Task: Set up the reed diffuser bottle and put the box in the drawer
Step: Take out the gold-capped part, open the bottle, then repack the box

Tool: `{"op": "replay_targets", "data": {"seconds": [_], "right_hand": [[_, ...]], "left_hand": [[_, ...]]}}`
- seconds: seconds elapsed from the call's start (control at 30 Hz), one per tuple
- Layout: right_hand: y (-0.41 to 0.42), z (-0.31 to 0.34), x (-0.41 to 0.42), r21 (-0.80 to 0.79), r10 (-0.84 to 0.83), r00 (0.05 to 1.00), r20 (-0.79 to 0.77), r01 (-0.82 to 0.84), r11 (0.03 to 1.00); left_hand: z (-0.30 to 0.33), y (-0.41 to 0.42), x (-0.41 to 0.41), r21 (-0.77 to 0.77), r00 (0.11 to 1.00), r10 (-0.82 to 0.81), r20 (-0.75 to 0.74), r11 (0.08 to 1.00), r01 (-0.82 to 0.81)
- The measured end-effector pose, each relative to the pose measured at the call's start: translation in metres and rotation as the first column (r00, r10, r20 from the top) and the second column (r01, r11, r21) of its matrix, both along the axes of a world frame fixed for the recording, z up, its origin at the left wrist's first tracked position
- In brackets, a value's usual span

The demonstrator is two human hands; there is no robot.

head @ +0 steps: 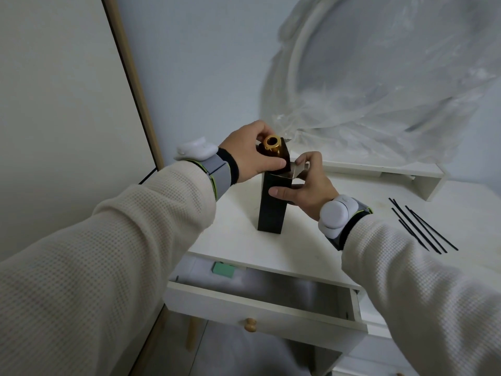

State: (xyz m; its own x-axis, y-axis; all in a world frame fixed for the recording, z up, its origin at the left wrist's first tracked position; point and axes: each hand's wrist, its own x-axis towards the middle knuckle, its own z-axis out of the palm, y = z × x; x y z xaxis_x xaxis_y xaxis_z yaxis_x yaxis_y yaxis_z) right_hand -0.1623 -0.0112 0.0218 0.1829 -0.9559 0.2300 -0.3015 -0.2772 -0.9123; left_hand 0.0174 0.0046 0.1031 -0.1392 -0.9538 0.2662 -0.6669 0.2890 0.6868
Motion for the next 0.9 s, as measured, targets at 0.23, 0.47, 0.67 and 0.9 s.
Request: {"op": "replay_targets", "data": {"seconds": [0.23,0.47,0.67,0.9], "right_hand": [[-0.003,0.000,0.002,0.094,0.069,0.998,-0.003,-0.068,0.993],[-0.002,-0.035,0.006,0.236,0.062,0.989,-0.135,-0.028,0.971],[-0.008,-0.059,0.014,0.212,0.060,0.966,-0.253,-0.005,0.977],[-0.007,-0.059,0.014,0.169,0.054,0.973,-0.225,-0.015,0.985]], "left_hand": [[0.014,-0.005,0.006,0.135,0.954,-0.193,0.228,0.977,0.166],[0.011,-0.014,0.003,0.185,0.921,-0.185,0.343,0.974,0.127],[0.015,-0.017,-0.002,0.179,0.862,-0.175,0.475,0.979,0.100],[0.028,-0.026,-0.029,0.258,0.567,-0.256,0.783,0.963,0.077]]}}
